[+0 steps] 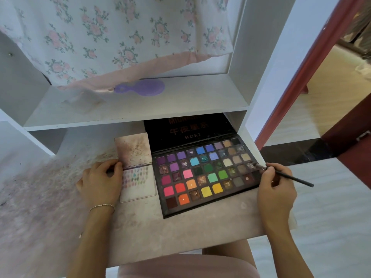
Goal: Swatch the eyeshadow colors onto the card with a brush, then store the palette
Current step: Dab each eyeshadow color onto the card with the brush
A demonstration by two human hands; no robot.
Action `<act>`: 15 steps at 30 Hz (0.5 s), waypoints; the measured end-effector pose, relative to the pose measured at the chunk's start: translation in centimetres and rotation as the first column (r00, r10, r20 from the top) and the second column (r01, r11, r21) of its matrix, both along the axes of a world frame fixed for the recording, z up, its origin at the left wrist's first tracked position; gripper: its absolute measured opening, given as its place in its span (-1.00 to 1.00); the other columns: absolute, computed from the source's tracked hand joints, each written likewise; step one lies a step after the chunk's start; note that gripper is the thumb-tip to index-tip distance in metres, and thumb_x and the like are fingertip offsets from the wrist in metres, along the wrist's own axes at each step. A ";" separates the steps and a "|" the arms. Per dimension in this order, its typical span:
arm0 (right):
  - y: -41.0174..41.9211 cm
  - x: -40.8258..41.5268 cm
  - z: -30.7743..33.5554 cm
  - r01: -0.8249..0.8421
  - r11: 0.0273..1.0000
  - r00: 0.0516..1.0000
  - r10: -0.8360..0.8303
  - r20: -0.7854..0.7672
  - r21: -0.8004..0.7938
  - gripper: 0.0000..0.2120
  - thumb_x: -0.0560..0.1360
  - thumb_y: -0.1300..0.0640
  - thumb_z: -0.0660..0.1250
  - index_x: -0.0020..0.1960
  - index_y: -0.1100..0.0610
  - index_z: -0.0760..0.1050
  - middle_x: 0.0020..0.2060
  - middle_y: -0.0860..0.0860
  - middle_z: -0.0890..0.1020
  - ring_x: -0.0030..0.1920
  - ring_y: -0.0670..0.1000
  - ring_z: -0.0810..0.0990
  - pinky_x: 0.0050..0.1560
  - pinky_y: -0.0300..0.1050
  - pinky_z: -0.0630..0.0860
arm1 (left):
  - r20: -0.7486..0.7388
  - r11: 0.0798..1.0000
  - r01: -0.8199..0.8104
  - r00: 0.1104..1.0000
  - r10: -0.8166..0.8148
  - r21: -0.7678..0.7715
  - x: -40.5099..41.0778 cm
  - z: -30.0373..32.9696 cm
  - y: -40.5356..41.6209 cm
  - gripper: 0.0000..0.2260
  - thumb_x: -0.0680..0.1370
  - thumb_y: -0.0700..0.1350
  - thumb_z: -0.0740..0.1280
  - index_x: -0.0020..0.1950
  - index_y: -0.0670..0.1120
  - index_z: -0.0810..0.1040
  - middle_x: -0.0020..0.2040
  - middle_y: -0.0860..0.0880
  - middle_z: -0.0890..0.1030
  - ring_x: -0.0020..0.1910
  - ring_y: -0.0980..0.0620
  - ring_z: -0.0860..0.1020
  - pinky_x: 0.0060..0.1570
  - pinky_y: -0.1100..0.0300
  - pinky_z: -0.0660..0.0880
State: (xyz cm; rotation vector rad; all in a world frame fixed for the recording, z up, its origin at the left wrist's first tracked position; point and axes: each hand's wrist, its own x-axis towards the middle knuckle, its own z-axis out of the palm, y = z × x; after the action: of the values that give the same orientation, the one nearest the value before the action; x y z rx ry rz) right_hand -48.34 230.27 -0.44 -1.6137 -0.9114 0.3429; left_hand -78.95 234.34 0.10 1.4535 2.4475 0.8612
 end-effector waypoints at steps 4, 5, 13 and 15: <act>0.2 -0.1 -0.1 -0.005 1.000 1.000 0.006 0.017 -0.023 -0.89 0.55 0.24 0.17 -0.04 0.05 0.41 -0.27 -0.22 0.49 -0.18 -0.43 0.48 -0.35 -0.58 0.37 | 0.015 1.000 0.002 1.000 -0.002 0.000 0.1 0.1 0.0 -0.81 0.53 -0.08 0.27 0.06 -0.07 0.63 0.14 -0.15 0.57 0.16 -0.23 0.38 0.19 -0.04 0.20; 0.3 -0.1 -0.2 -0.020 0.999 1.000 0.021 0.023 -0.030 -0.88 0.55 0.24 0.17 -0.04 0.04 0.41 -0.27 -0.22 0.49 -0.18 -0.42 0.49 -0.34 -0.57 0.38 | 0.016 1.000 0.004 1.000 -0.004 0.001 0.1 0.1 0.0 -0.81 0.53 -0.08 0.27 0.06 -0.07 0.63 0.14 -0.15 0.57 0.16 -0.23 0.38 0.19 -0.04 0.20; 0.5 -0.1 -0.2 -0.070 0.992 0.996 0.075 0.043 -0.103 -0.88 0.55 0.21 0.18 -0.05 0.00 0.42 -0.28 -0.18 0.52 -0.24 -0.20 0.53 -0.29 -0.43 0.36 | 0.019 1.000 0.005 1.000 -0.005 0.017 0.0 0.0 0.0 -0.82 0.53 -0.09 0.28 0.05 -0.07 0.63 0.14 -0.15 0.58 0.15 -0.24 0.38 0.18 -0.04 0.21; 0.4 -0.2 -0.2 -0.066 0.993 0.997 0.070 0.042 -0.098 -0.88 0.55 0.21 0.18 -0.04 0.01 0.42 -0.28 -0.18 0.52 -0.24 -0.19 0.53 -0.28 -0.42 0.36 | 0.021 1.000 0.007 1.000 -0.008 0.019 0.1 0.0 0.0 -0.82 0.53 -0.08 0.28 0.05 -0.07 0.63 0.14 -0.15 0.58 0.15 -0.24 0.38 0.18 -0.04 0.20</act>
State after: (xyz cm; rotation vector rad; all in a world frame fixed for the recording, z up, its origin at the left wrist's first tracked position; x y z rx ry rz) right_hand -48.50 230.69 -0.62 -1.6871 -0.9991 0.4044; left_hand -78.89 234.31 0.11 1.4515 2.4236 0.8958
